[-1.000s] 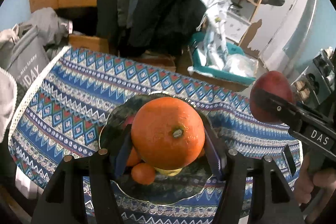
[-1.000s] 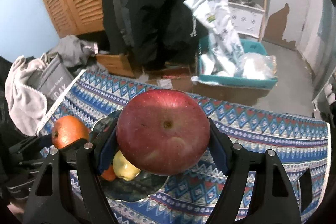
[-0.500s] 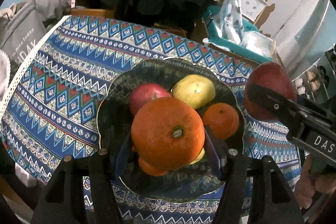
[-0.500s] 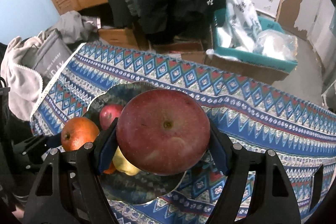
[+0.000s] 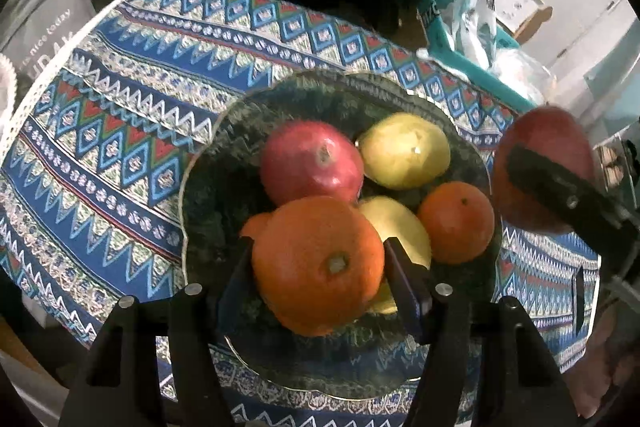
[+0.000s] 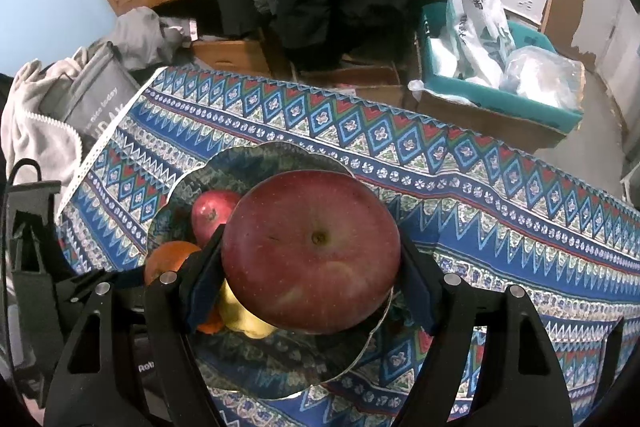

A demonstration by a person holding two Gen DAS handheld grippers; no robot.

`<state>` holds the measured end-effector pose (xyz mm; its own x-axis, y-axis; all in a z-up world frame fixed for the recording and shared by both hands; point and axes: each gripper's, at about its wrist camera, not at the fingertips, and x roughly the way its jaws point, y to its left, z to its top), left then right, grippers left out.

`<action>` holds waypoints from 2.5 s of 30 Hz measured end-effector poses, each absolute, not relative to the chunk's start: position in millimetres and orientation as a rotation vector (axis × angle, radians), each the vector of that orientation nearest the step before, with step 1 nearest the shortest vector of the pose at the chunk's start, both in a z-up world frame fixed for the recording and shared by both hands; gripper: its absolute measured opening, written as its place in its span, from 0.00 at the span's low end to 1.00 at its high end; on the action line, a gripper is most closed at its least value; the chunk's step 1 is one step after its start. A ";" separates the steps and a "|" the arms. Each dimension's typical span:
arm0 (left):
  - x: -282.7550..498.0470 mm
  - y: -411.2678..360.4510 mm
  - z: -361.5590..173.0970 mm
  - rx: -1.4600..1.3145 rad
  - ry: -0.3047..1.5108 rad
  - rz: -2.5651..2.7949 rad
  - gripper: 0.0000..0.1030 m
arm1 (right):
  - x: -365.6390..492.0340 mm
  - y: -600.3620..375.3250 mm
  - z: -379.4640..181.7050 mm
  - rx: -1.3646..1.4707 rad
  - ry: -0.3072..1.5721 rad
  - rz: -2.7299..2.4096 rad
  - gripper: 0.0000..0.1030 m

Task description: Organize fruits

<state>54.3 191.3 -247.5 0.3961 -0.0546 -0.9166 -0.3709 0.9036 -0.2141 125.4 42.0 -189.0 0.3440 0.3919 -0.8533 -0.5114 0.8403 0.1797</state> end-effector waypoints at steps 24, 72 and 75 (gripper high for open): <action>28.9 211.5 -202.5 -0.310 1.046 0.325 0.75 | 129.0 69.7 -218.8 -0.160 1.150 0.654 0.76; -16.0 135.7 -28.4 -0.200 0.642 0.189 0.91 | 55.8 -53.3 -16.0 -0.123 0.655 0.456 0.81; -19.7 129.4 -20.2 -0.186 0.609 0.185 0.94 | 48.7 -60.6 -9.1 -0.131 0.631 0.448 0.83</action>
